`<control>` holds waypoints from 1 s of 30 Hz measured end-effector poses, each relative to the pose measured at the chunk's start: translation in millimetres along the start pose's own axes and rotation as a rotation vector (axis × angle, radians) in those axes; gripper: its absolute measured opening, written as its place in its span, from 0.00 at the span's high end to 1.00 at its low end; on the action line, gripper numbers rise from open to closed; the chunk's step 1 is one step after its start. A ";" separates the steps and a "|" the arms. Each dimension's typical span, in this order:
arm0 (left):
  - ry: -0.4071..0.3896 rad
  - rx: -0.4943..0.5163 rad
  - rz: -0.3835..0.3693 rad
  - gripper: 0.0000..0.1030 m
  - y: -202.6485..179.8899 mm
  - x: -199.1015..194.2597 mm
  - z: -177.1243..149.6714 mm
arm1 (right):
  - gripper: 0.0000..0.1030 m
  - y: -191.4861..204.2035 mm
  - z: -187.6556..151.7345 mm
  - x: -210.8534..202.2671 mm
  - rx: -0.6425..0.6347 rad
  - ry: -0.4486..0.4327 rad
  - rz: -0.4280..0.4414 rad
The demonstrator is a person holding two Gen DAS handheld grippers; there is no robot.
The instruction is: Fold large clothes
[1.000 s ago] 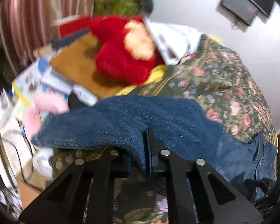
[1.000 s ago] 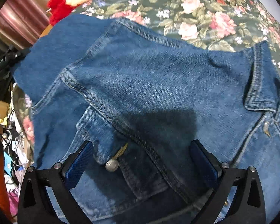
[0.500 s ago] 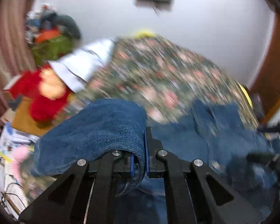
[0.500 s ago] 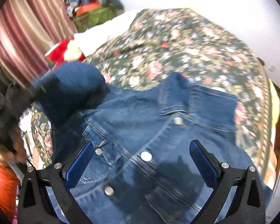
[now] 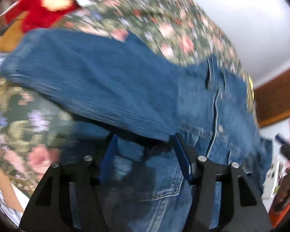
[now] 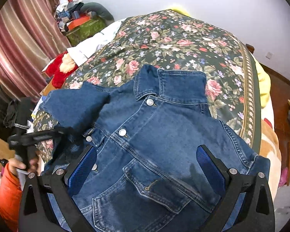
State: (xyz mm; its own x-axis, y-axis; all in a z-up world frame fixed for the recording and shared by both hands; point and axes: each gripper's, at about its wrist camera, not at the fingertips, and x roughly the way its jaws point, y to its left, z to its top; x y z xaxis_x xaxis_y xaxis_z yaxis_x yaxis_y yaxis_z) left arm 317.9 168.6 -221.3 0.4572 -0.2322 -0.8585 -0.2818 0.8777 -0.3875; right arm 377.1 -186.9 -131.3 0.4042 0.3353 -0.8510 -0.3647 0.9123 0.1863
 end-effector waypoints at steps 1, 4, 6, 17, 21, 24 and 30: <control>-0.030 -0.028 -0.006 0.41 10.0 -12.5 2.6 | 0.01 -1.6 0.0 0.0 0.013 -0.001 0.009; -0.114 -0.132 -0.003 0.36 41.4 -40.7 12.7 | 0.01 -3.4 1.7 4.1 0.044 -0.001 0.031; -0.159 -0.212 0.032 0.36 68.5 -50.3 22.0 | 0.01 -1.7 3.2 6.9 0.051 -0.001 0.037; -0.193 -0.368 0.124 0.42 140.1 -22.5 54.3 | 0.01 4.2 7.9 30.6 0.054 0.029 0.044; -0.224 -0.268 0.279 0.78 132.2 -16.1 76.0 | 0.01 -3.3 5.8 37.7 0.076 0.044 0.043; -0.274 -0.148 0.382 0.82 107.7 -23.1 85.8 | 0.01 -11.7 5.0 36.8 0.089 0.039 0.028; -0.467 0.156 0.352 0.82 -7.1 -76.6 90.4 | 0.01 -31.5 4.9 22.1 0.138 0.004 0.024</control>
State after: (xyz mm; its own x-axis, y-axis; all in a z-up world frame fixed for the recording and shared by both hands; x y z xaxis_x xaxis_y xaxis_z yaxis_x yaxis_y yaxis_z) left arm 361.2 218.1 -122.4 0.6910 0.2613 -0.6740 -0.3728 0.9277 -0.0225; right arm 401.5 -207.1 -153.5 0.3934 0.3567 -0.8474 -0.2555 0.9278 0.2720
